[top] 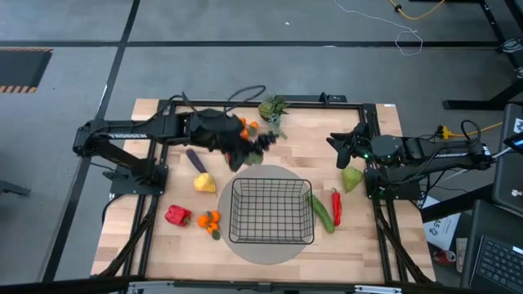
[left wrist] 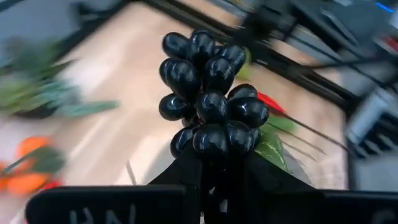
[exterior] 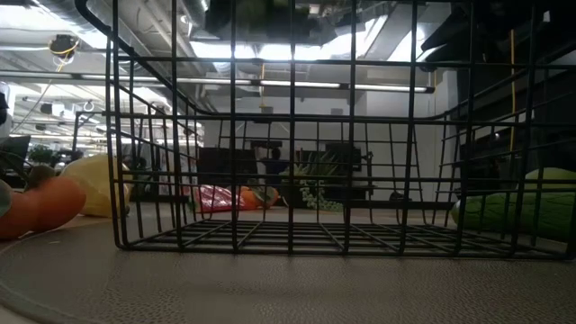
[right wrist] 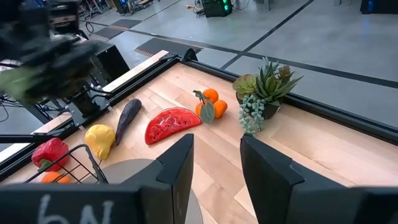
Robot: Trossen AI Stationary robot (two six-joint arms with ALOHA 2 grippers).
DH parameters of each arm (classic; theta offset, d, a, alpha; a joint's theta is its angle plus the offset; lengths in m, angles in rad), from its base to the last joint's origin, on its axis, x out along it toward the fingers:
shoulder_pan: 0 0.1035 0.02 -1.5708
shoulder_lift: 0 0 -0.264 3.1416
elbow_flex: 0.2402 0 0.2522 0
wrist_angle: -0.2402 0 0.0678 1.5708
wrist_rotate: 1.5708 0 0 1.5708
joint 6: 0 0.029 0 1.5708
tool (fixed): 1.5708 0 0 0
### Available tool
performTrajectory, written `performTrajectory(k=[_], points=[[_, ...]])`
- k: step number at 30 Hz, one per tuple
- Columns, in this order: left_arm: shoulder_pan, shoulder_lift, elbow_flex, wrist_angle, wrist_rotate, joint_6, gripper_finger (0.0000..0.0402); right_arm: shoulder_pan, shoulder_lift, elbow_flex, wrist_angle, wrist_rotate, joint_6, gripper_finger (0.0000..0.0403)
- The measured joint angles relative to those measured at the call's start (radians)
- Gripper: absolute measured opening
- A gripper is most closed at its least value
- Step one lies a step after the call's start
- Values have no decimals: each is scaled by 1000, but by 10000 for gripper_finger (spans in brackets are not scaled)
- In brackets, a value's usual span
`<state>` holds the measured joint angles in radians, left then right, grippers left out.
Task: Build produce basket
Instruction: Put the black grapes into the black wire basket
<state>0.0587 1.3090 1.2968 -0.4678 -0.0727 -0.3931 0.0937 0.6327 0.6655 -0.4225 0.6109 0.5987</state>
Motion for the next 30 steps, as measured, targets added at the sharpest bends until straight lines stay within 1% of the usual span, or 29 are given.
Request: performTrajectory(k=[3,11,15,22,24,26,30], points=[[-42,0,0,5,74,61,48,0,0,0,0,0,1,134],[-115,1,0,6,189,73,48,0,0,0,0,0,0,134],[-140,16,-2,1,200,70,48,0,0,0,-1,-1,-1,134],[-146,59,-1,13,312,60,48,0,0,0,-1,-3,-1,134],[-146,68,-3,-12,347,55,48,0,0,0,-1,-2,0,134],[-145,86,-1,6,383,55,48,0,0,0,-2,-3,0,134],[-146,113,-2,-4,416,55,49,0,0,0,-3,-3,0,134]])
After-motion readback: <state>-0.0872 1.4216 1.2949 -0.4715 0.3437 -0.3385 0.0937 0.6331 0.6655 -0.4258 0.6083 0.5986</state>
